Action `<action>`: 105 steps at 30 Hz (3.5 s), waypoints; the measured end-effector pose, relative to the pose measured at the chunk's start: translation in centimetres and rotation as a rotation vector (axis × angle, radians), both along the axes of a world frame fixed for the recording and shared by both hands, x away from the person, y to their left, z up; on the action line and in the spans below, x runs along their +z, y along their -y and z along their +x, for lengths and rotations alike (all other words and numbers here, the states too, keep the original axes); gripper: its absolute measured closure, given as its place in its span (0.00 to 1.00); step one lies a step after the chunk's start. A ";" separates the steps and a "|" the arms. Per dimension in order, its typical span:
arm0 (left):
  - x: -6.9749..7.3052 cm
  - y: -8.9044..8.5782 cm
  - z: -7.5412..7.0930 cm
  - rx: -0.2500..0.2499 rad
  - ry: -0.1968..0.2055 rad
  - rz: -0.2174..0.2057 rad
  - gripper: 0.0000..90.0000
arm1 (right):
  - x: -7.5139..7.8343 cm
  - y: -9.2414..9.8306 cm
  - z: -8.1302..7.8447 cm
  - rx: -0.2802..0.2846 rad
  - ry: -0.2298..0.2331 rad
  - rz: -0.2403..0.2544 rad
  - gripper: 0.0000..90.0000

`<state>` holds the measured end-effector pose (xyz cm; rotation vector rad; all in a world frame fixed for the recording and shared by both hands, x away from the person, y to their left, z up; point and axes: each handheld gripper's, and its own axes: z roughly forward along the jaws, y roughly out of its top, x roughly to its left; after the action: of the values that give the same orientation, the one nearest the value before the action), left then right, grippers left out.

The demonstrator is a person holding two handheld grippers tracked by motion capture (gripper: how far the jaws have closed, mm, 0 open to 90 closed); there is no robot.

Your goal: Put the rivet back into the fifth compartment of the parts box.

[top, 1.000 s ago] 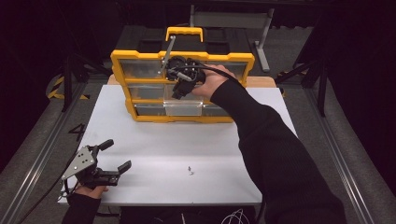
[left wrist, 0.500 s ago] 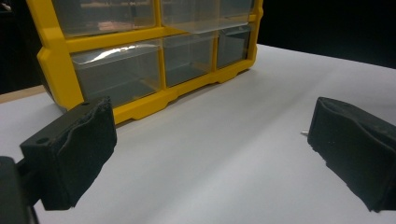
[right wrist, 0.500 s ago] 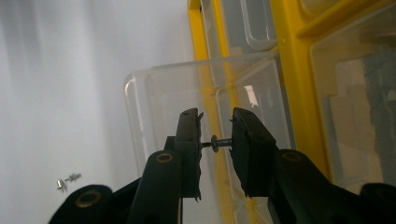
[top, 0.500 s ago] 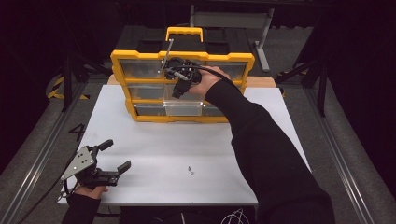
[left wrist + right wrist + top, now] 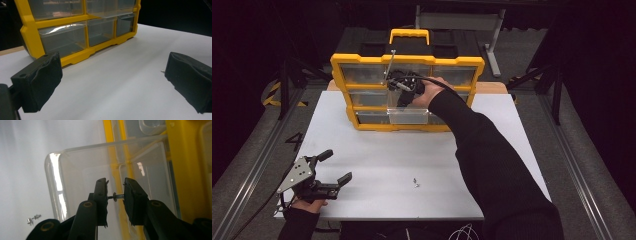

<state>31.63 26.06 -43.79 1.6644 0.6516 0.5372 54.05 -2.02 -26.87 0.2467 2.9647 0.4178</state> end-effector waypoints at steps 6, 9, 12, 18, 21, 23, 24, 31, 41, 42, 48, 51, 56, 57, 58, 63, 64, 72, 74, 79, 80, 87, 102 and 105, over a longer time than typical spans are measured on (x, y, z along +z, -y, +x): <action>0.0 0.0 0.0 0.000 0.000 0.002 0.02 | -0.4 -0.1 0.2 -0.006 -0.020 0.006 0.81; 0.0 0.0 0.0 -0.001 0.000 0.002 0.02 | -0.5 -0.2 0.2 0.003 -0.015 -0.006 0.81; 0.0 0.0 0.0 -0.001 0.000 0.001 0.02 | -0.5 -0.1 0.2 0.005 -0.016 0.000 0.80; 0.0 0.0 0.0 0.000 0.000 0.001 0.02 | 0.7 0.4 -0.4 0.014 0.015 0.056 0.72; 0.0 0.0 0.0 -0.003 0.002 0.004 0.02 | 1.7 0.9 -0.9 0.007 0.035 0.079 0.68; 0.0 0.0 0.0 -0.003 0.001 0.003 0.02 | 2.5 1.4 -1.3 0.004 0.055 0.095 0.65; 0.0 0.0 0.0 -0.003 0.001 0.004 0.02 | 2.8 1.7 -1.6 0.000 0.064 0.098 0.64; 0.0 0.1 0.0 -0.003 0.001 0.004 0.02 | 5.2 3.3 -3.6 -0.002 0.116 0.140 0.49; 0.0 0.1 0.1 -0.005 0.000 0.008 0.02 | 6.5 4.7 -7.3 0.029 0.139 0.155 0.25; 0.0 0.1 0.1 -0.006 -0.001 0.010 0.02 | 6.6 4.8 -7.6 0.034 0.137 0.158 0.25; 0.0 0.2 0.1 -0.005 -0.002 0.011 0.02 | 6.2 4.9 -9.3 0.063 0.150 0.157 0.23; 0.0 0.1 0.1 -0.005 -0.001 0.010 0.02 | 5.5 4.7 -10.1 0.092 0.152 0.158 0.23; 0.0 0.1 0.1 -0.002 0.000 0.006 0.02 | 3.8 4.3 -11.2 0.113 0.139 0.137 0.22; 0.0 0.1 0.0 -0.002 0.001 0.006 0.02 | 3.6 4.3 -11.3 0.116 0.137 0.138 0.22; 0.0 0.1 0.0 -0.002 0.001 0.007 0.02 | 3.2 4.2 -11.5 0.122 0.135 0.133 0.22; 0.0 0.1 0.0 -0.001 0.005 0.004 0.02 | 1.8 4.0 -12.2 0.146 0.136 0.131 0.22; 0.0 0.1 0.0 -0.001 0.005 0.004 0.02 | 1.1 4.0 -12.6 0.144 0.124 0.120 0.22; 0.0 0.1 -0.1 0.000 0.002 0.002 0.02 | -1.2 4.0 -13.4 0.151 0.094 0.103 0.22; 0.0 0.1 -0.1 0.001 0.002 0.002 0.02 | -2.0 3.9 -13.5 0.151 0.089 0.089 0.22; 0.0 0.1 -0.1 0.000 0.004 0.004 0.02 | -4.3 3.7 -13.8 0.156 0.072 0.055 0.22; 0.0 0.1 -0.1 0.000 0.004 0.004 0.02 | -4.6 3.7 -13.8 0.155 0.067 0.051 0.22; 0.0 0.1 -0.1 -0.001 0.005 0.006 0.02 | -7.2 3.4 -14.1 0.166 0.047 0.009 0.22; 0.0 0.1 0.0 -0.002 0.002 0.008 0.02 | -12.1 3.2 -14.5 0.148 -0.026 -0.063 0.24; 0.0 0.1 0.0 -0.002 0.001 0.008 0.02 | -12.9 3.1 -14.6 0.144 -0.034 -0.079 0.25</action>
<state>31.58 25.94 -43.82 1.6717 0.6480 0.5395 39.48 -5.07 -39.80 0.0325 3.0355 0.3149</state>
